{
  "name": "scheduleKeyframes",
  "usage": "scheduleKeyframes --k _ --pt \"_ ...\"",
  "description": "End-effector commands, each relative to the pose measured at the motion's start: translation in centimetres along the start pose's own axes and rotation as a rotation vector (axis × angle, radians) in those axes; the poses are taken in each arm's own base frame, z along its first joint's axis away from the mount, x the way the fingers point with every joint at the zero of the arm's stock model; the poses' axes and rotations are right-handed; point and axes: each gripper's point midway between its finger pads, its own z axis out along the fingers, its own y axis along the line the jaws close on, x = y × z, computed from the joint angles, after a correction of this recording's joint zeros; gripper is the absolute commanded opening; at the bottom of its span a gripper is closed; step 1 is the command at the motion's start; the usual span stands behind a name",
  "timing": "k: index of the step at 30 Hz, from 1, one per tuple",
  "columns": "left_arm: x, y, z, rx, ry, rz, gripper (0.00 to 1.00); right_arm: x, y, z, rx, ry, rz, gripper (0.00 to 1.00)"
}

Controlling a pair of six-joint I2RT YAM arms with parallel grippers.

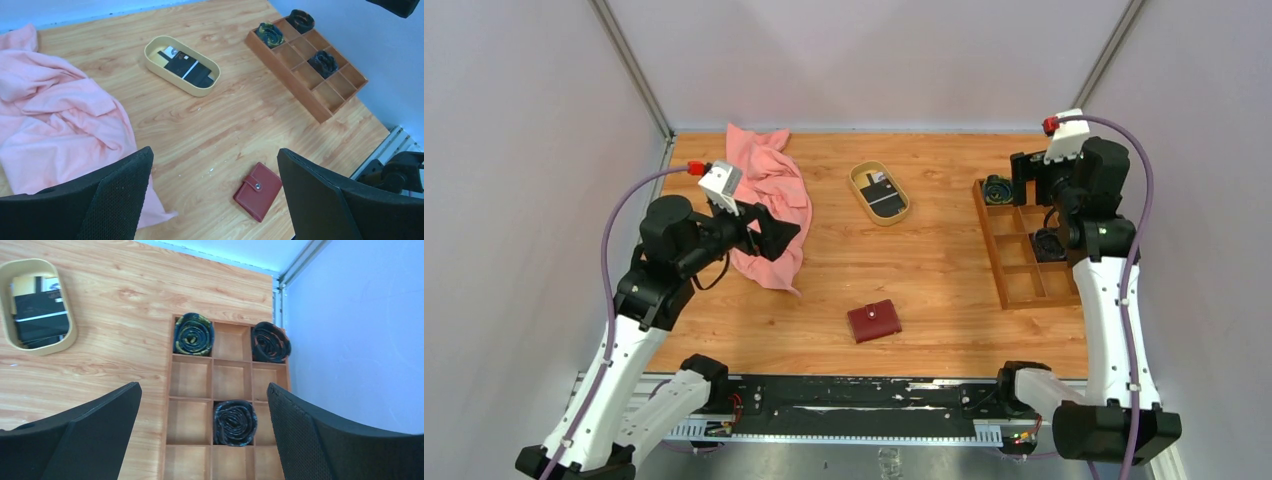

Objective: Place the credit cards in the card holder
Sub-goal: Open the card holder at the center of the board.

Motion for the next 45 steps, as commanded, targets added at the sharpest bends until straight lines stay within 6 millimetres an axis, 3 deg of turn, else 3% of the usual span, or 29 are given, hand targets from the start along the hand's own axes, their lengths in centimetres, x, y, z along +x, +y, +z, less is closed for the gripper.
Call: scheduleKeyframes --k 1,5,10,12,17,24,27,34,39,45 --pt "1.4 -1.1 -0.5 0.054 0.025 -0.031 1.00 -0.2 2.1 -0.8 -0.094 -0.043 0.068 1.00" --pt "2.2 -1.4 -0.3 0.083 -0.020 -0.082 1.00 -0.4 5.7 -1.3 -0.296 -0.074 0.059 1.00" --pt "4.5 -3.0 0.2 0.208 -0.018 -0.153 1.00 0.8 14.6 -4.7 -0.869 -0.212 -0.063 1.00" --pt "5.8 -3.2 0.8 0.242 0.004 -0.191 1.00 1.5 17.2 -5.9 -1.052 -0.254 -0.052 1.00" --pt "9.7 -2.1 2.4 0.188 0.073 -0.194 0.96 5.0 21.7 -5.4 -1.202 -0.239 -0.176 1.00" --pt "14.8 -1.6 4.0 0.148 0.136 -0.179 0.96 11.3 28.0 -5.4 -1.383 -0.169 -0.465 0.97" --pt "16.4 -3.0 4.6 0.176 0.114 -0.133 0.94 13.0 29.1 -5.6 -1.430 -0.150 -0.479 0.93" --pt "19.1 -5.6 6.7 0.246 0.096 0.167 0.88 17.4 29.3 -4.4 -1.409 -0.078 -0.519 0.88" --pt "22.0 -7.0 8.3 0.359 0.169 0.423 0.79 17.3 29.2 -4.1 -1.401 -0.074 -0.527 0.86" --pt "24.4 -8.1 10.1 0.404 0.233 0.583 0.67 17.4 29.2 -4.4 -1.408 -0.072 -0.522 0.85"
